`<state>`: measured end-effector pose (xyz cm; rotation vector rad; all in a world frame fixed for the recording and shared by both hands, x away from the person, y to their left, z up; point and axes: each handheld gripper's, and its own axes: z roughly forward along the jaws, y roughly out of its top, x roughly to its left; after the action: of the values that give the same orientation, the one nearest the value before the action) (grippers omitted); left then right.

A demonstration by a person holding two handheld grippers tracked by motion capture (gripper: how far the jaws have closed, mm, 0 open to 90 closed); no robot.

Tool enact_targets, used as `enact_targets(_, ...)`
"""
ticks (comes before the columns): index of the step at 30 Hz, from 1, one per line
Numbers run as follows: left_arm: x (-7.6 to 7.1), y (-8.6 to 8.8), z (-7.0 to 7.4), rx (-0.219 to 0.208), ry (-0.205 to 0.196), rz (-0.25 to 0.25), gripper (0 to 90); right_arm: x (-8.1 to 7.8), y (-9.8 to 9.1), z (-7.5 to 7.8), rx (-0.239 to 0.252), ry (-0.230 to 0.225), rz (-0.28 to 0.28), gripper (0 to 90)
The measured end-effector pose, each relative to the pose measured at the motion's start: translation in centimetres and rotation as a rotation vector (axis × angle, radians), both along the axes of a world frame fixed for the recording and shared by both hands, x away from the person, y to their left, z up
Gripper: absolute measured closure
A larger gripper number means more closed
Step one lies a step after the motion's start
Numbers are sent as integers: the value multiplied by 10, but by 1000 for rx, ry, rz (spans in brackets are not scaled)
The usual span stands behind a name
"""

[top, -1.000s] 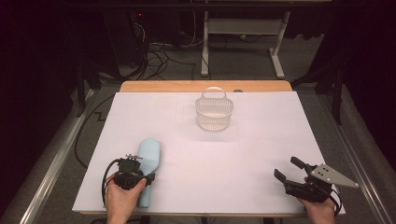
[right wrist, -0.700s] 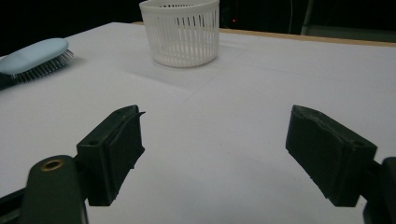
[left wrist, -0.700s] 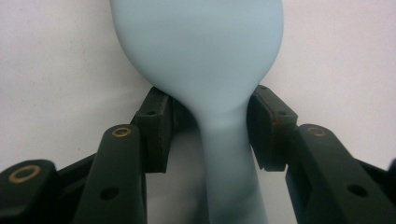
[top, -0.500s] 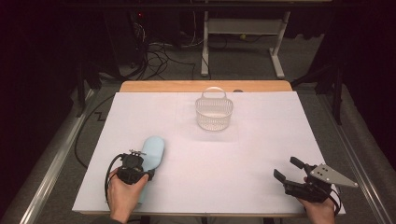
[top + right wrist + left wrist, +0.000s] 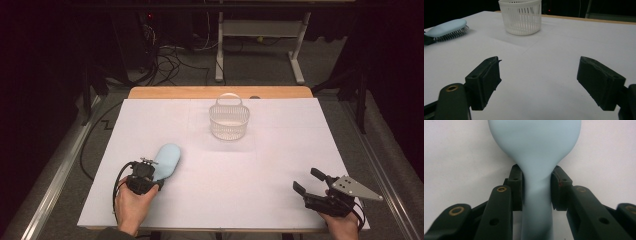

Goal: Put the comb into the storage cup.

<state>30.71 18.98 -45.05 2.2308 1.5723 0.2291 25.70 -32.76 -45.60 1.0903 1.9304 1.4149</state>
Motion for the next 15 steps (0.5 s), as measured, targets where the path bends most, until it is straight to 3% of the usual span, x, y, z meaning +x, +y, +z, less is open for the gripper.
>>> enact_targets(8,0,2,-1,-15,-25,-21,691,0,-1,0,3,2,-6,198)
enact_targets(15,2,5,-2,-56,-35,-46,693,0,-1,0,3,0,-8,198)
